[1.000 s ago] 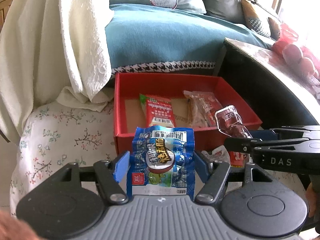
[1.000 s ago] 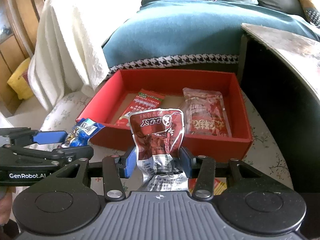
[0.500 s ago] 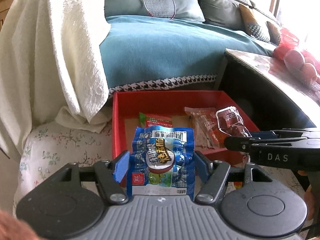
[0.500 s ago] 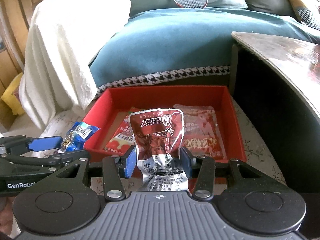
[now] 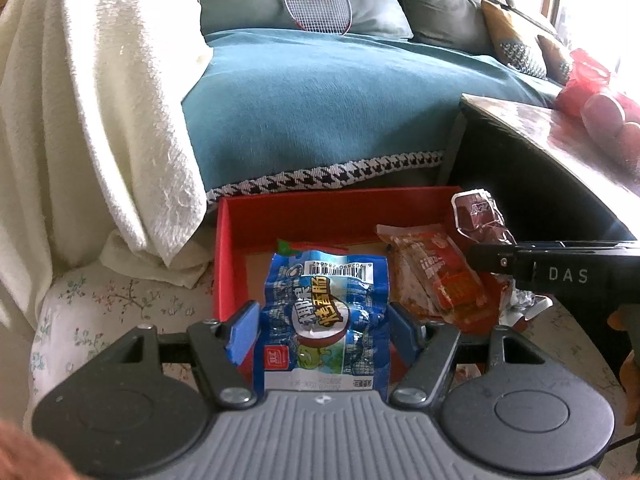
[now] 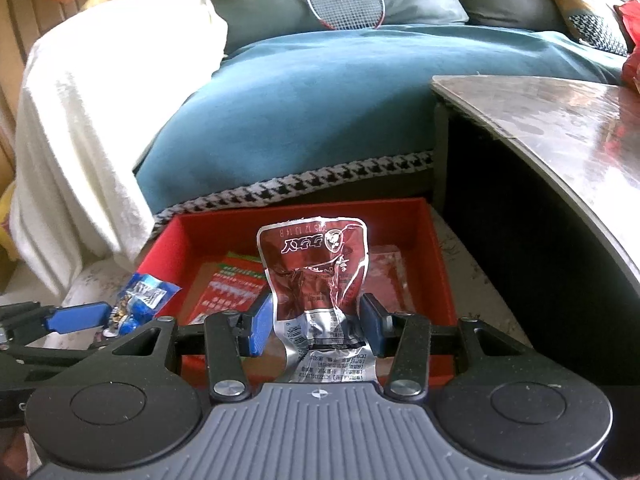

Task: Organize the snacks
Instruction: 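Carry the blue packet and brown pouch over the red box with both tools, then lower both packets into the red box and open both tools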

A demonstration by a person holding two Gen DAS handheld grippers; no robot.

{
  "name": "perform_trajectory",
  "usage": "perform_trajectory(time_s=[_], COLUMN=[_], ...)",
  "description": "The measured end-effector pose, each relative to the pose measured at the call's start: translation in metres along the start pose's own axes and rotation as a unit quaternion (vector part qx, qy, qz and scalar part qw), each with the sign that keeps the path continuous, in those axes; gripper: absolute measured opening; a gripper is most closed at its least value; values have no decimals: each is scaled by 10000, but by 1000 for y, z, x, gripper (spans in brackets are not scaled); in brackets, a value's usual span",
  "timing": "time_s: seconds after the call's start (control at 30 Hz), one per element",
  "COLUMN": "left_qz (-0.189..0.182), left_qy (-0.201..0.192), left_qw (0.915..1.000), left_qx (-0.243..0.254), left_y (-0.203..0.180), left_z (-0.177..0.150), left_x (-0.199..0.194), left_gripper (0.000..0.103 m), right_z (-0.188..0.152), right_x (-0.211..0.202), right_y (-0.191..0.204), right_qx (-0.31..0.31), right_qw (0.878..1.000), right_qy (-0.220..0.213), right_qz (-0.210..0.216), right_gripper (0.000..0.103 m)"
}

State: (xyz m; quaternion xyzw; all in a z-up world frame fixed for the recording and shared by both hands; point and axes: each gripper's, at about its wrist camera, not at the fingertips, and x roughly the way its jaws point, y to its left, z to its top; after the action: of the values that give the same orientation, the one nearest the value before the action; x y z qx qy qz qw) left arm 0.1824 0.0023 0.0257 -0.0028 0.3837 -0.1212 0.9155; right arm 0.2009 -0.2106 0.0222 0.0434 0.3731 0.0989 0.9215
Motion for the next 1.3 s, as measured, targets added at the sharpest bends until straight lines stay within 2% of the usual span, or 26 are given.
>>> perform_trajectory(time_s=[0.4, 1.3], left_qz=[93, 250], left_qy=[33, 314], left_qw=[9999, 9991], left_qx=[-42, -119], left_y=[2, 11], left_z=[14, 15], left_x=[28, 69], left_gripper=[62, 62], right_z=[8, 6], right_x=[30, 69], right_y=[-17, -14], right_qx=[132, 47], right_qw=[9997, 9981], right_qy=[93, 413], right_qz=[-185, -452], right_gripper=[54, 55])
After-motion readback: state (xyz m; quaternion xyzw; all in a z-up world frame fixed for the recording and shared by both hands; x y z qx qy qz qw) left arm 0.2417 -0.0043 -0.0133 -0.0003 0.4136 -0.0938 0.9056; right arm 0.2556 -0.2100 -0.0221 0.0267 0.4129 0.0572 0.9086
